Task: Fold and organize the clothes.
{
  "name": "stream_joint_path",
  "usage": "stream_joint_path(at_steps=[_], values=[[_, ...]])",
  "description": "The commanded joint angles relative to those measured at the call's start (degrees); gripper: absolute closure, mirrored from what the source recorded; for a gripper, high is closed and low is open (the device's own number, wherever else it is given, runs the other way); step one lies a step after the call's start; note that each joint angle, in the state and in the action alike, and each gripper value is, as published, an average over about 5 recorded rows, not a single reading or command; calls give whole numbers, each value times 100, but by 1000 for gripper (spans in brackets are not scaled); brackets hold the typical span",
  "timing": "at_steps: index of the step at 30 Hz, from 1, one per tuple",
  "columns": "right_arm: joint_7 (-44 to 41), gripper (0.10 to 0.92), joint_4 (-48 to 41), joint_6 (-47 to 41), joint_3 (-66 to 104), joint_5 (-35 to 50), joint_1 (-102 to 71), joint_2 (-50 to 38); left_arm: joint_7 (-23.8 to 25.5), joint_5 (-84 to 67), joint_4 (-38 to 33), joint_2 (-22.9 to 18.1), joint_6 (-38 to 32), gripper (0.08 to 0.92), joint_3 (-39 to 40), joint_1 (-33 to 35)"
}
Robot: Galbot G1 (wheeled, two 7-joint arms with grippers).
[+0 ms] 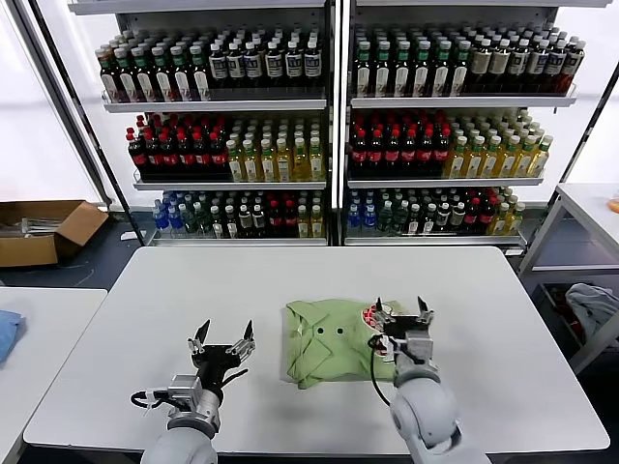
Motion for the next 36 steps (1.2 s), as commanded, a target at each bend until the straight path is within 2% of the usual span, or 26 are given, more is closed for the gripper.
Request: stream_joint_path(at_steps=[1,10,31,36], values=[[-298,203,804,731,759,-881,-2018,-949,-14,13,45,-149,-468,177,-13,-18],[-160,203,1001,614,787,-621,-2008,-508,71,319,54,-194,-616,177,-91,88],[-177,203,1161,444,818,-360,-1925,-485,81,117,42,-149,-776,177,-302,88],[-188,203,1185,464,819,-351,-1925,-481,269,238,-87,-131,-662,177,-375,173]])
